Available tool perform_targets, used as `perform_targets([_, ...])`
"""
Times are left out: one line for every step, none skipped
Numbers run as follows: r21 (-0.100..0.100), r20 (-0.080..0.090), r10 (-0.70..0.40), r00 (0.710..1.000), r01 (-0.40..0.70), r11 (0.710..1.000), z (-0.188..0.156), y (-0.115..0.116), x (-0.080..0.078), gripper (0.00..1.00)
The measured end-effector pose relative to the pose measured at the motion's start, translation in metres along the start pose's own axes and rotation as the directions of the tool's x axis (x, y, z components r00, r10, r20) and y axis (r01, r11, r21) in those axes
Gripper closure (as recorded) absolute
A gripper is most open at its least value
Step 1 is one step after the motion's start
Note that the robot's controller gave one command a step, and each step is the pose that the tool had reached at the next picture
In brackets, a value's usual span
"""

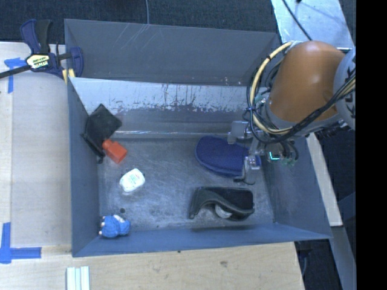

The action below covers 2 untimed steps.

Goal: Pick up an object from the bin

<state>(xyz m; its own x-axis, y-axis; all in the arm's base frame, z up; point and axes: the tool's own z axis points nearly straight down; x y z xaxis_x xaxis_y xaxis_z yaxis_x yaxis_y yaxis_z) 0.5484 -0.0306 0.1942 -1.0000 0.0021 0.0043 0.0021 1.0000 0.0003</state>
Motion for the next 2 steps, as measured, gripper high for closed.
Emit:
perform_targets([-0.002,0.010,0.204,0.979,-0.204,0.979,0.1252,-0.0206,-0.0447,0.00])
perform_targets([-0.002,0.018,0.202,0.979,-0.202,0.979,0.1194,-0.0206,-0.0467,1.00])
